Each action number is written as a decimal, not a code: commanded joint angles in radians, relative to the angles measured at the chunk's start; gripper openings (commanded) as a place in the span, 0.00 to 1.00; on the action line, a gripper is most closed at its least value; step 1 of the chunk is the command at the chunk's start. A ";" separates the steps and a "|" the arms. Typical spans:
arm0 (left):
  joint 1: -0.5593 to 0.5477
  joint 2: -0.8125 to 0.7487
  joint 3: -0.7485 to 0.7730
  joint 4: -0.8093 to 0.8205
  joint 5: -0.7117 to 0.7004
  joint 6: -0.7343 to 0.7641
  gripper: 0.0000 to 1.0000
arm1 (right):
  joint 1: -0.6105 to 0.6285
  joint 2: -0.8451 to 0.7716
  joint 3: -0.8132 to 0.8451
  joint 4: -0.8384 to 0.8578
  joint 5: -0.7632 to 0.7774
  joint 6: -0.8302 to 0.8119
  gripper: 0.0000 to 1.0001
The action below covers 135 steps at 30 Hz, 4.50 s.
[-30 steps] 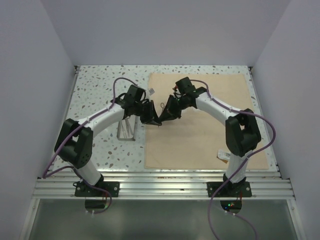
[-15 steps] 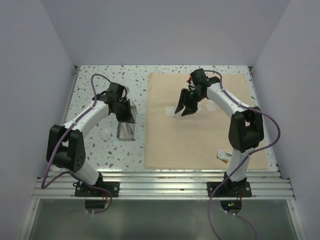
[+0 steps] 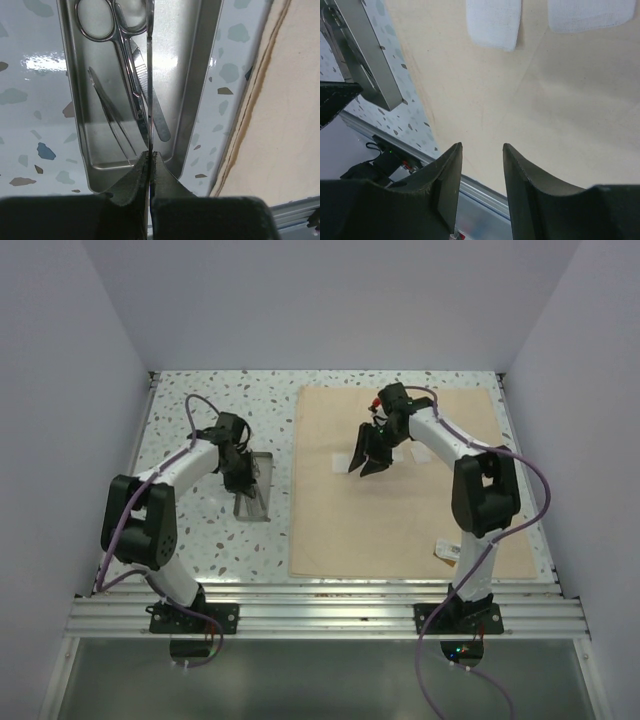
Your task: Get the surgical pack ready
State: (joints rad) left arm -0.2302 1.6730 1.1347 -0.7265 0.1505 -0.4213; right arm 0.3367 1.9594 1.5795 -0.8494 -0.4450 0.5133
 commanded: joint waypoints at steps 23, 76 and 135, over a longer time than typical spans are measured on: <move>0.008 -0.168 0.102 -0.068 0.165 -0.051 0.51 | -0.018 0.187 0.037 0.219 -0.032 0.131 0.41; 0.000 -0.162 0.056 -0.025 0.224 -0.062 0.50 | -0.099 0.165 0.163 0.185 0.011 -0.121 0.00; -0.015 -0.113 0.076 -0.002 0.256 -0.077 0.50 | -0.120 0.055 -0.180 0.553 0.103 0.171 0.00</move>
State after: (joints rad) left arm -0.2386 1.5578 1.1759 -0.7643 0.3878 -0.4957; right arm 0.2230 2.0190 1.4128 -0.3275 -0.3878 0.6811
